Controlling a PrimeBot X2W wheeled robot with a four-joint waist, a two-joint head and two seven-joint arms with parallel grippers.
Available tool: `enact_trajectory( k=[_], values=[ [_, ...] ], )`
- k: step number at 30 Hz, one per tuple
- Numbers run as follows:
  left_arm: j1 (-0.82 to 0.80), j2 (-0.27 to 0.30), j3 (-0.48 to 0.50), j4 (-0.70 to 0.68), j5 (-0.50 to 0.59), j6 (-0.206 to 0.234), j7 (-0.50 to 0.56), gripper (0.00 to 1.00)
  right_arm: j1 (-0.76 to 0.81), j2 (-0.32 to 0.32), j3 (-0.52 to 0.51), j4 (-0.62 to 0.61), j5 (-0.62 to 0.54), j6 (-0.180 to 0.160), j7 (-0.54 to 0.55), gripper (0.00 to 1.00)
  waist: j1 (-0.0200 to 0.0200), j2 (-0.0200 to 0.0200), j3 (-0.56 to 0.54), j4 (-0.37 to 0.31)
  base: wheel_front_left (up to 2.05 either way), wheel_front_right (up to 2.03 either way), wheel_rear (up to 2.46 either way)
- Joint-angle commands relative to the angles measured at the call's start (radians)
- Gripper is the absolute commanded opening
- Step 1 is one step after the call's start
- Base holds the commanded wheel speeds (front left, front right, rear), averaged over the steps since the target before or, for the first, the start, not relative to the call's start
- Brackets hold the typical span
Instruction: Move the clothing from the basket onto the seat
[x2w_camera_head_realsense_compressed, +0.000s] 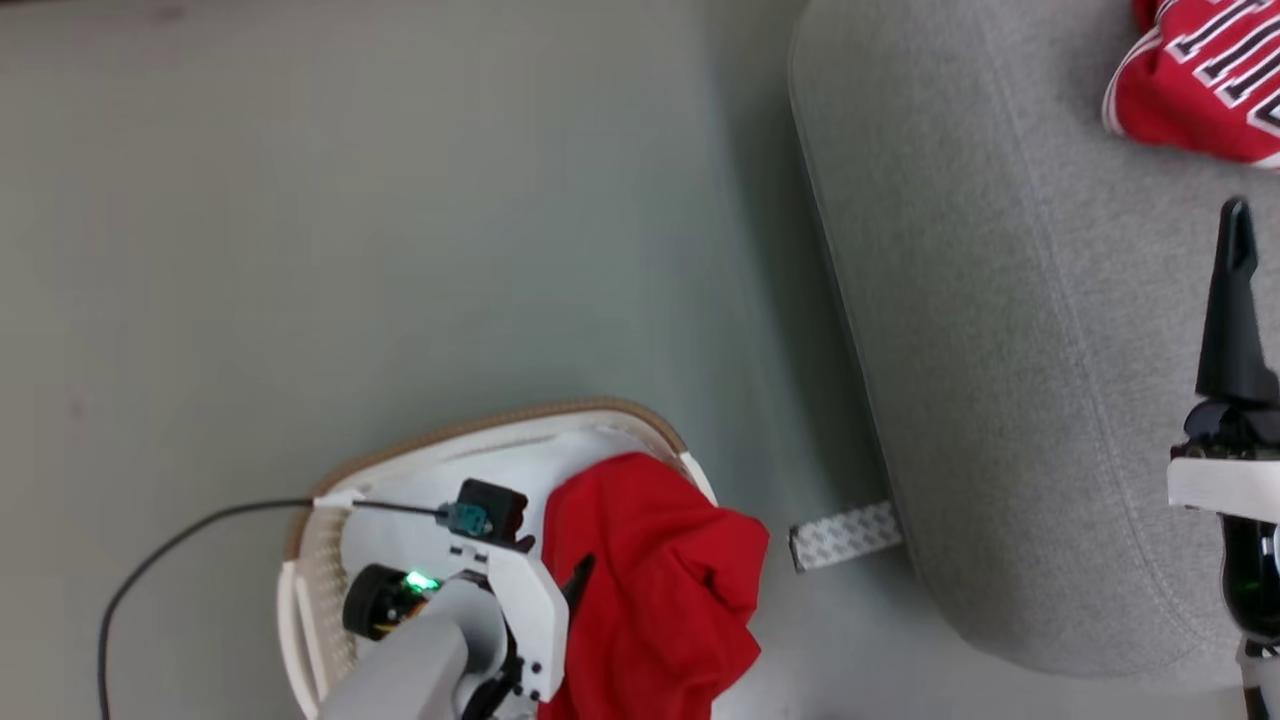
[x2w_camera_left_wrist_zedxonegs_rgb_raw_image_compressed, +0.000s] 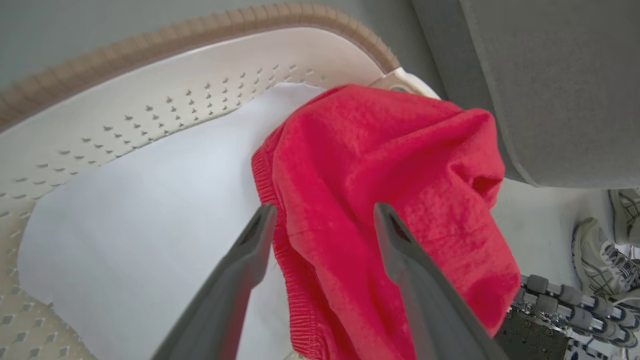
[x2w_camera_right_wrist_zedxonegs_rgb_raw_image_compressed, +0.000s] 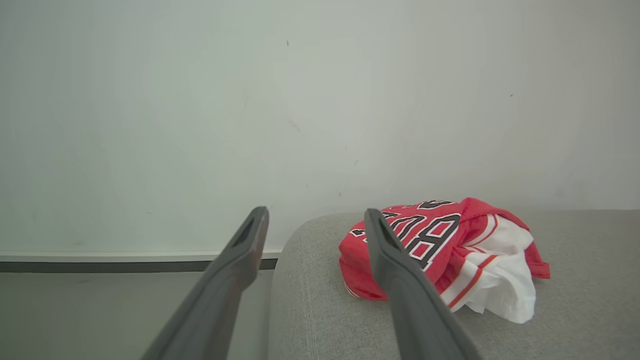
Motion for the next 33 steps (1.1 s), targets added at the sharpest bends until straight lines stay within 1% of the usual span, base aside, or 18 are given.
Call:
enact_trajectory(
  k=[1,3,6,12,18,21,25,26,27,33],
  values=[
    [-0.029,0.012,-0.021,0.019,-0.033,-0.002,0.026,1.0,-0.025,0.011,-0.013,-0.013,-0.001,-0.002,-0.001,1.0,-0.0002,-0.0001,0.072,-0.024,0.0,0.0,0.0],
    [-0.05,0.016,-0.046,0.033,-0.053,-0.002,0.052,1.0,-0.041,0.02,-0.022,-0.022,0.002,-0.002,-0.001,1.0,-0.0002,-0.0001,0.103,-0.031,0.0,0.0,0.0],
    [-0.064,0.017,-0.061,0.052,-0.121,-0.002,0.102,1.0,-0.067,0.034,-0.036,-0.028,0.007,-0.002,-0.001,1.0,-0.0002,-0.0001,0.141,-0.042,0.0,0.0,0.0],
    [-0.099,0.04,-0.112,0.059,-0.204,-0.002,0.175,1.0,-0.103,0.065,-0.05,-0.054,0.004,-0.002,-0.001,1.0,-0.0002,-0.0001,0.202,-0.064,0.0,0.0,0.0],
    [-0.142,0.066,-0.189,0.07,-0.235,-0.002,0.249,1.0,-0.126,0.088,-0.035,-0.073,0.005,-0.002,-0.001,1.0,-0.0002,-0.0001,0.261,-0.089,0.0,0.0,0.0],
    [-0.152,0.076,-0.216,0.069,-0.242,-0.002,0.267,1.0,-0.133,0.096,-0.027,-0.075,0.007,-0.002,-0.001,1.0,-0.0002,-0.0001,0.277,-0.099,0.0,0.0,0.0],
    [-0.164,0.089,-0.261,0.051,-0.28,-0.002,0.286,1.0,-0.137,0.106,-0.02,-0.071,0.01,-0.002,-0.001,1.0,-0.0002,-0.0001,0.295,-0.111,0.0,0.0,0.0],
    [-0.166,0.093,-0.27,0.047,-0.285,-0.002,0.286,0.62,-0.137,0.108,-0.021,-0.07,0.01,-0.002,-0.001,1.0,-0.0002,-0.0001,0.297,-0.113,0.0,0.0,0.0],
    [-0.166,0.096,-0.282,0.042,-0.29,-0.002,0.287,0.0,-0.137,0.11,-0.023,-0.07,0.01,-0.002,-0.001,1.0,-0.0002,-0.0001,0.298,-0.114,0.0,0.0,0.0],
    [-0.172,0.115,-0.34,0.02,-0.339,-0.002,0.26,0.0,-0.135,0.116,-0.033,-0.061,0.004,-0.002,-0.001,1.0,-0.0002,-0.0001,0.292,-0.11,0.0,0.0,0.0]
  ],
)
